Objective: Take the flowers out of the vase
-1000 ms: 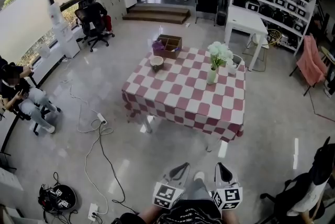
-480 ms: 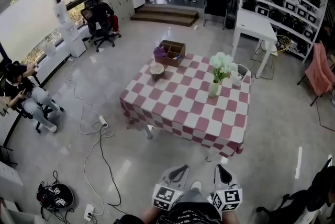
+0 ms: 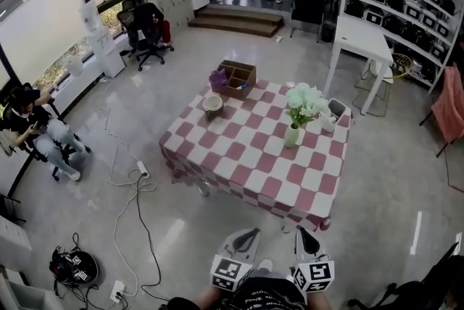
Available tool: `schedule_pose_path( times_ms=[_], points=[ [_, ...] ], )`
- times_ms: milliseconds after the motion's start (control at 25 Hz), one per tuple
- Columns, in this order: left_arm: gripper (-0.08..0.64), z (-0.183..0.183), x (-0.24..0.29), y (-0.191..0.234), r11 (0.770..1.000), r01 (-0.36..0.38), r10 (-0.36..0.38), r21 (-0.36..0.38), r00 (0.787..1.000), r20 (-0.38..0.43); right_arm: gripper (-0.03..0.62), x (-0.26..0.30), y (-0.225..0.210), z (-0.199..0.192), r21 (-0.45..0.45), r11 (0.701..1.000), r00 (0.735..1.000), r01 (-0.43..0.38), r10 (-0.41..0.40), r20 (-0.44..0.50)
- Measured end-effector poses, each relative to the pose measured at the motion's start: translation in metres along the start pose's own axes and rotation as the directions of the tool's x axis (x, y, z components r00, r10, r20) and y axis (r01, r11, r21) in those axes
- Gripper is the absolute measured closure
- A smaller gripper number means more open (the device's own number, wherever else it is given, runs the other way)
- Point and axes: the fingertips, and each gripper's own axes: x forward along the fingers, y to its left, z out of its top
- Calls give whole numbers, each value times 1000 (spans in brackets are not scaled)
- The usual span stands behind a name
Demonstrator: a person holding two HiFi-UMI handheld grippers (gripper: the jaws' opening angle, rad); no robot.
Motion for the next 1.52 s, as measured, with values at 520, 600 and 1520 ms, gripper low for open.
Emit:
schedule_pose_path(
  times_ms=[520, 600, 1520],
  points=[
    [540, 11, 64, -20, 1000, -26, 26, 13, 1000, 16, 586, 24, -57, 10, 3, 999, 999, -49, 49, 10],
    [540, 11, 69, -19, 999, -33, 32, 15, 999, 15, 586, 27, -61, 9, 11, 998, 998, -54, 54, 9],
    [540, 57, 137, 81, 999, 9, -9, 45, 1000, 17, 586, 121, -78, 45, 57, 997, 998, 55, -57, 22]
  ],
)
